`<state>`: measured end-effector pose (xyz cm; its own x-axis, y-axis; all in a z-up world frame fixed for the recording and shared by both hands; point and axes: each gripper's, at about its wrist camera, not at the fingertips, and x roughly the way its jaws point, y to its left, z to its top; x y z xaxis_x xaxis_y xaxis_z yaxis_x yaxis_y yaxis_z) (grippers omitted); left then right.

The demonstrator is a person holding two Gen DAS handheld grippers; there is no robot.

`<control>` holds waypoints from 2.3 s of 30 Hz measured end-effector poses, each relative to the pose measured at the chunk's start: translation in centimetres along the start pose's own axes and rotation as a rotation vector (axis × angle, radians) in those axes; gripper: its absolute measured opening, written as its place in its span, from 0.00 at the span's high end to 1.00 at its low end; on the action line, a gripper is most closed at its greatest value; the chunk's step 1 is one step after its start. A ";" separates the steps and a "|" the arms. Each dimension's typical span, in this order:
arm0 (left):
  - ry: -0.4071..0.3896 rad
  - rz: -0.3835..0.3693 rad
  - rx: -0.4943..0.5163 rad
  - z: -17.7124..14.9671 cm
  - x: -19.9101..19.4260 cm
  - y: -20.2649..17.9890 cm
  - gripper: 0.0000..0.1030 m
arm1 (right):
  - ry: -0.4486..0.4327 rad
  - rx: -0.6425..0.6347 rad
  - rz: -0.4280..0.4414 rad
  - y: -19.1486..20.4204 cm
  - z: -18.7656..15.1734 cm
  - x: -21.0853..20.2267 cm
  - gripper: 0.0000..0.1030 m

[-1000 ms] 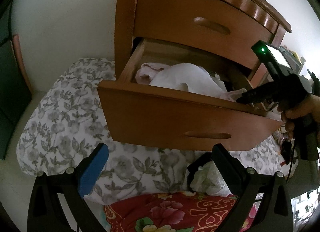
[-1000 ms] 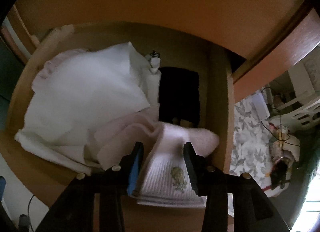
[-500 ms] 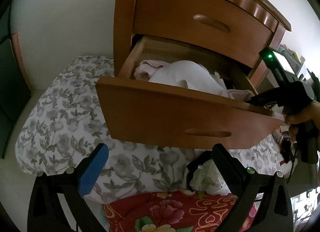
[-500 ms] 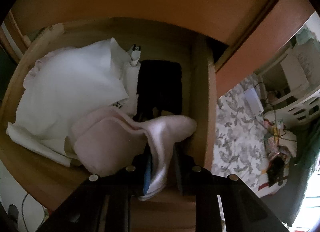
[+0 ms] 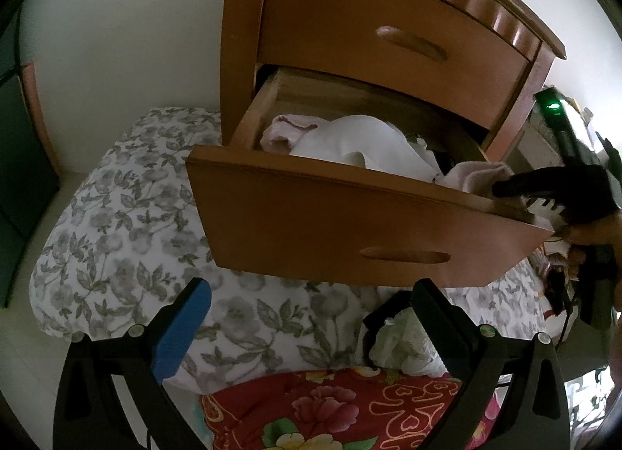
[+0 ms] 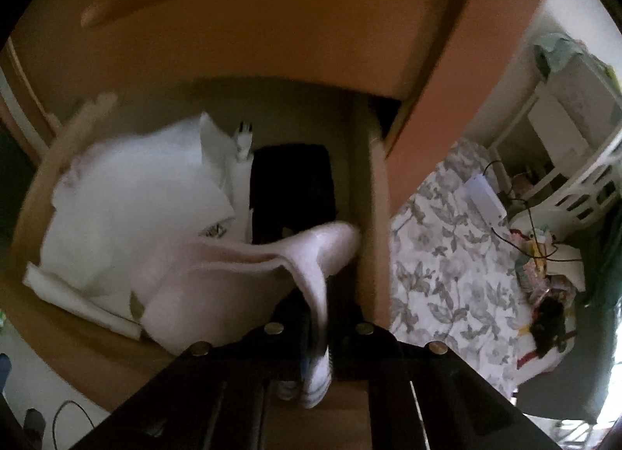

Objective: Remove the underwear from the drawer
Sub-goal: 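Lift the pink sock up out of the drawer with the right gripper, then carry the pink sock down toward the garment pile on the bedsheet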

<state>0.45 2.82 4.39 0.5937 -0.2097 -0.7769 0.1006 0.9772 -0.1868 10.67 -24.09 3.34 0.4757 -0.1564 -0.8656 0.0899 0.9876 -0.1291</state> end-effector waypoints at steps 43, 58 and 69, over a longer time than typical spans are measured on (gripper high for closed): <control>-0.056 -0.016 0.027 -0.6 -3.2 -1.7 0.00 | -0.704 0.107 0.219 -6.8 -7.3 -25.7 0.93; -0.025 -0.013 0.056 -0.9 -3.0 -2.6 0.00 | -0.643 0.180 0.258 -5.9 -13.9 -22.5 0.93; -0.029 -0.005 0.080 -2.0 -3.6 -3.4 0.00 | -0.489 0.134 0.328 -1.8 -16.9 -16.8 0.93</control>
<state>-3.63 0.16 6.67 0.6160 -0.2147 -0.7580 0.1663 0.9759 -0.1414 -12.31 -23.01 9.92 0.8417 0.1350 -0.5228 -0.0353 0.9799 0.1962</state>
